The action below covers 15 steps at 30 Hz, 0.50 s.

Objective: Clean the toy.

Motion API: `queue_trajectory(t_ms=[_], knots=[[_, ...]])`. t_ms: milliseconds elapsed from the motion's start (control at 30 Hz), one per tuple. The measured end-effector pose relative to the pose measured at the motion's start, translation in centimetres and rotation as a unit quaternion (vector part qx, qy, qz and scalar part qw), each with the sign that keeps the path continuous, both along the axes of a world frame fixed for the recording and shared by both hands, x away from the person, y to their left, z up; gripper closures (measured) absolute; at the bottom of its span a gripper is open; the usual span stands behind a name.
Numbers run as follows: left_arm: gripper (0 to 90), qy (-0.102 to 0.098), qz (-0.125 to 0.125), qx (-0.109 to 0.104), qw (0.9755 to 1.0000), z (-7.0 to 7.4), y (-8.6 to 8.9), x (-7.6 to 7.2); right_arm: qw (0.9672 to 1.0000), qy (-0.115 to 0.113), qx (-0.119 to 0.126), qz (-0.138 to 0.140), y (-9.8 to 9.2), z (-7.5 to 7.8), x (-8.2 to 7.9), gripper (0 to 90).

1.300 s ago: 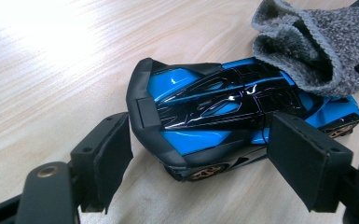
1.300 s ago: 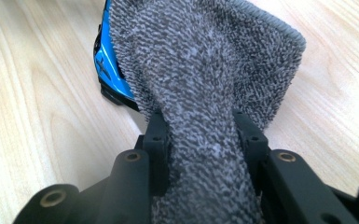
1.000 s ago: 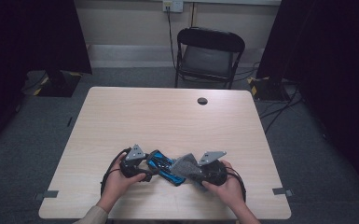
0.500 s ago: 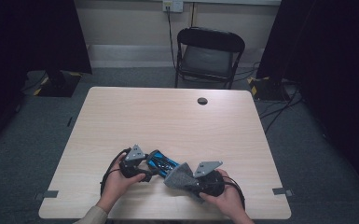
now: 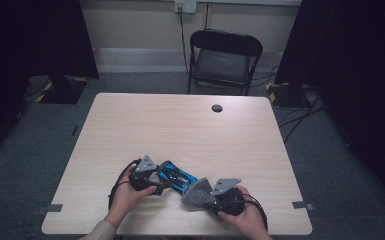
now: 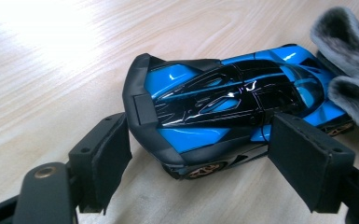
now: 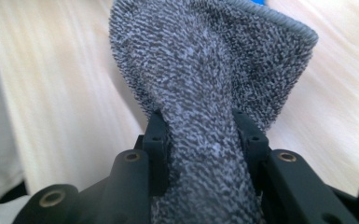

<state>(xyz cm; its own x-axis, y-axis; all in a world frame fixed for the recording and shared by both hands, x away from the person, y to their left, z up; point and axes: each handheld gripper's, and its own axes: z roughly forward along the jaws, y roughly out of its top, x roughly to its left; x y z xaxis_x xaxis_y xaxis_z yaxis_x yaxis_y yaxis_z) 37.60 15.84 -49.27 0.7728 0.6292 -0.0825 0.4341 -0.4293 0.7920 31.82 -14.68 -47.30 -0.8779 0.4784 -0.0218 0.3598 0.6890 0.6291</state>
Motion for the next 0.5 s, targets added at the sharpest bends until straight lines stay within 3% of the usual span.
queue_trajectory(t_ms=[267, 500], knots=[[21.3, 0.0, 0.001, 0.001, 1.0, 0.0, 0.0, 0.0, 0.9998, 0.001, 0.009, -0.019, -1.9, 0.2, 0.5, 64.0], [21.4, 0.0, 0.001, 0.0, 1.0, 0.0, 0.0, 0.0, 0.9995, 0.018, 0.016, 0.018, -2.2, 0.9, -1.5, 63.9]])
